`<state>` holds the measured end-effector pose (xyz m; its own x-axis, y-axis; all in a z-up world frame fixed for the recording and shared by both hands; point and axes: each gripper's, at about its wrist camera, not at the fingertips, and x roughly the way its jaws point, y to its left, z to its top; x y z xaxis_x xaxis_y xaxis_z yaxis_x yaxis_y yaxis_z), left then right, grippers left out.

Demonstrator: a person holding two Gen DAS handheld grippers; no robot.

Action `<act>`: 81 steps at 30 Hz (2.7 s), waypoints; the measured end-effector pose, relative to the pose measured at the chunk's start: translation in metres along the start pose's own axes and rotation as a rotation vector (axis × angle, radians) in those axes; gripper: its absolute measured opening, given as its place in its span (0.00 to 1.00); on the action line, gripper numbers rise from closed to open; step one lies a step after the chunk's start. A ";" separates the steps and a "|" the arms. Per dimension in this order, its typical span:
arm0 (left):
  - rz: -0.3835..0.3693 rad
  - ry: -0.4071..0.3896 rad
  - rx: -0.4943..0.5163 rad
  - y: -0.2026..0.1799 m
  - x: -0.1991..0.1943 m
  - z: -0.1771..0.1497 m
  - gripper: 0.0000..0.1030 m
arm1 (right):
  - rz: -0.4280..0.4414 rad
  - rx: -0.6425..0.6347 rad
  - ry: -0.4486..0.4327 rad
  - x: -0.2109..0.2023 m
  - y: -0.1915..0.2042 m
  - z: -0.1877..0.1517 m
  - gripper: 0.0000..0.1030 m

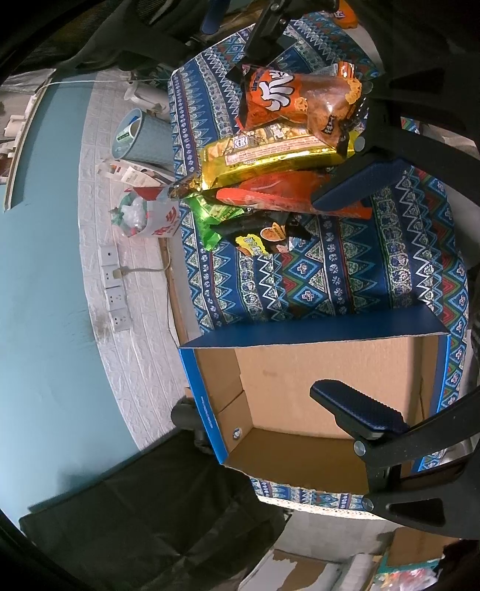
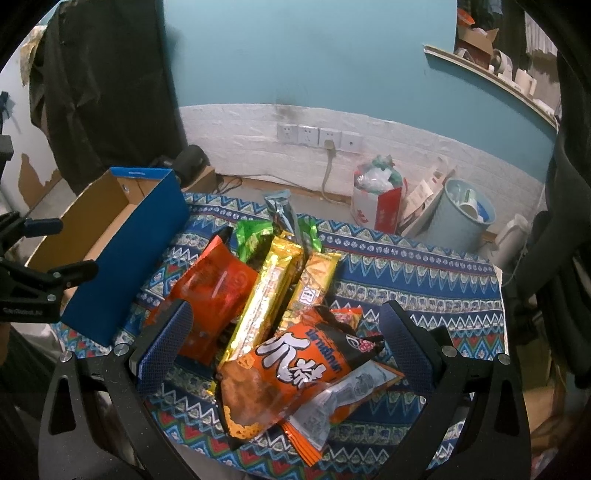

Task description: Organize snacks

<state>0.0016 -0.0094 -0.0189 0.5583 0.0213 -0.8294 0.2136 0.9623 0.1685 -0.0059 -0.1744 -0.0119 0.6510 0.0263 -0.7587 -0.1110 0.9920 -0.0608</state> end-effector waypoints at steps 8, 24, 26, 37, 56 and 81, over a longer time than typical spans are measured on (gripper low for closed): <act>0.017 0.006 0.007 -0.001 0.005 0.000 0.91 | -0.014 0.011 0.012 0.004 -0.003 -0.001 0.97; 0.006 0.108 -0.006 -0.017 0.050 0.000 0.91 | -0.128 0.064 0.164 0.033 -0.025 -0.016 0.97; 0.007 0.116 -0.004 -0.022 0.057 0.000 0.91 | -0.117 0.083 0.177 0.036 -0.028 -0.018 0.97; -0.114 0.193 -0.020 -0.047 0.083 0.008 0.91 | -0.052 0.152 0.306 0.079 -0.024 -0.039 0.97; -0.273 0.341 -0.069 -0.075 0.142 0.009 0.68 | 0.024 0.164 0.401 0.129 -0.023 -0.053 0.69; -0.276 0.124 -0.005 -0.052 0.064 0.011 0.28 | 0.091 0.116 0.182 0.069 -0.017 -0.015 0.52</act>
<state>0.0353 -0.0616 -0.0750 0.3774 -0.2083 -0.9023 0.3392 0.9377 -0.0746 0.0295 -0.1910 -0.0734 0.4948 0.1036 -0.8628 -0.0691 0.9944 0.0798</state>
